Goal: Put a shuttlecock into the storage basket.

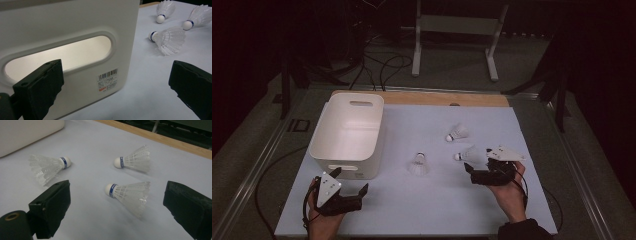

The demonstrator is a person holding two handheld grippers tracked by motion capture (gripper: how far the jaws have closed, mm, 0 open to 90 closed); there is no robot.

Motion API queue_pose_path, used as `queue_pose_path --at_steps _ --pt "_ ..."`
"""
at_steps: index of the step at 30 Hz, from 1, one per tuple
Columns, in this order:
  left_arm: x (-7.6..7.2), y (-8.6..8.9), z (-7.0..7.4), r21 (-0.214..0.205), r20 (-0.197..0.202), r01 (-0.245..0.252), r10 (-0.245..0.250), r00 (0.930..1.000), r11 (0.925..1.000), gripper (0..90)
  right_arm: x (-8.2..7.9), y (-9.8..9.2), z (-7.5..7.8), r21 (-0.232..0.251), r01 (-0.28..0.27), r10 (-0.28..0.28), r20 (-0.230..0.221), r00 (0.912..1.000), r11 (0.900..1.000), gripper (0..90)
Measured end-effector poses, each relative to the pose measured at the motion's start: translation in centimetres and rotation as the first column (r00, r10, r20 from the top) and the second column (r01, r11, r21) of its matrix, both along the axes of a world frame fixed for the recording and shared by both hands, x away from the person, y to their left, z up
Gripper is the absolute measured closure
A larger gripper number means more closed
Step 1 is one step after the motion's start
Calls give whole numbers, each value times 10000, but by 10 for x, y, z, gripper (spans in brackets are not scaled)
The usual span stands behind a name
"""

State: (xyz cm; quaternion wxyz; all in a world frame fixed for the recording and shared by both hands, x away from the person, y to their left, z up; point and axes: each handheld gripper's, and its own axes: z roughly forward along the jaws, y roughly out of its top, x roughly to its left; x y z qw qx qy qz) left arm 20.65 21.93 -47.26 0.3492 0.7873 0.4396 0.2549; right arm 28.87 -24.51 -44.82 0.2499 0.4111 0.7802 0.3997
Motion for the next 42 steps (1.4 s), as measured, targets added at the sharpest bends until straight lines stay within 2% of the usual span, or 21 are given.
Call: queue_pose_path --at_steps 8,20,24,40,41,42 --pt "0 0 0 21 -23 1 -1 10000 10000 4 9 5 0 -271 -69 64 -163 9998 9996 74" --pt "0 0 0 53 -34 18 -18 10000 10000 4 20 8 2 -332 -71 64 -204 9998 9994 74" --pt "0 0 0 14 15 19 -19 10000 10000 4 24 9 -2 -448 -76 59 -397 9992 9990 74" --pt "-2 -3 1 45 80 148 -148 9999 9999 4 32 7 -10 -316 51 -67 -516 9986 9995 74" --pt "-2 -3 3 223 -124 163 -161 9998 9996 4 33 6 -12 -308 52 -68 -516 9986 9995 74" --pt "-2 -3 3 223 -124 163 -161 9998 9996 4 33 6 -13 -330 107 -126 -579 9982 9994 74"
